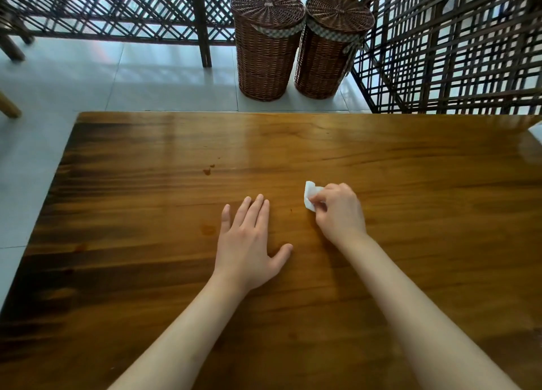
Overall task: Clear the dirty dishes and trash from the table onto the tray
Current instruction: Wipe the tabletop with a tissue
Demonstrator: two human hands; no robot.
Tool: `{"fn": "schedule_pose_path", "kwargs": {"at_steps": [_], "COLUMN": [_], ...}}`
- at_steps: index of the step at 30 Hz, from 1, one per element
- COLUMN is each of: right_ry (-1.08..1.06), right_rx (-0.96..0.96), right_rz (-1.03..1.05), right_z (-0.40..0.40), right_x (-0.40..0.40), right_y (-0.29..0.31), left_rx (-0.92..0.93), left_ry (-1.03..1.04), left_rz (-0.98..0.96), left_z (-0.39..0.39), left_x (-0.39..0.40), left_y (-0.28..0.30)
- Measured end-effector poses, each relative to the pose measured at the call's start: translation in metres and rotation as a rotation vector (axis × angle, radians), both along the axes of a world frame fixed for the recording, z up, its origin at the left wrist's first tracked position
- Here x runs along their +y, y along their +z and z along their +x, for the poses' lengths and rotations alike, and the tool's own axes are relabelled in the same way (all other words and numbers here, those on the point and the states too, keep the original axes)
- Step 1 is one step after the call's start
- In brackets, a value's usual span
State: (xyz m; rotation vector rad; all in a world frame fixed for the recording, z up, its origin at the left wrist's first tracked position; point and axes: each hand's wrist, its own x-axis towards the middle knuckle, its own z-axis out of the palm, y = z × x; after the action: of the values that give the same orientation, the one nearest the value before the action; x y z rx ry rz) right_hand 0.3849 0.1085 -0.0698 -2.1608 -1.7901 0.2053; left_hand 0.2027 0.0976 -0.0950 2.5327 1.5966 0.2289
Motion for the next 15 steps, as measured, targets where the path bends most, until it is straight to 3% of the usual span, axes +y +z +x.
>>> {"fn": "schedule_pose_path", "kwargs": {"at_steps": [5,9,15], "right_ry": [0.126,-0.035,-0.032], "right_rx": [0.084,0.161,0.235], "right_rz": [-0.014,0.062,0.094], "right_z": [-0.012,0.000,-0.039], "right_x": [-0.021,-0.013,0.013], "right_y": [-0.003,0.010,0.013], "left_rx": [-0.003,-0.049,-0.136], "left_ry": [-0.013,-0.017,0.159], "left_rz": [-0.028,-0.028,0.005], "left_z": [-0.001,-0.011,-0.094], "left_x": [-0.001,0.000,0.013], "left_y": [0.002,0.007,0.023]}}
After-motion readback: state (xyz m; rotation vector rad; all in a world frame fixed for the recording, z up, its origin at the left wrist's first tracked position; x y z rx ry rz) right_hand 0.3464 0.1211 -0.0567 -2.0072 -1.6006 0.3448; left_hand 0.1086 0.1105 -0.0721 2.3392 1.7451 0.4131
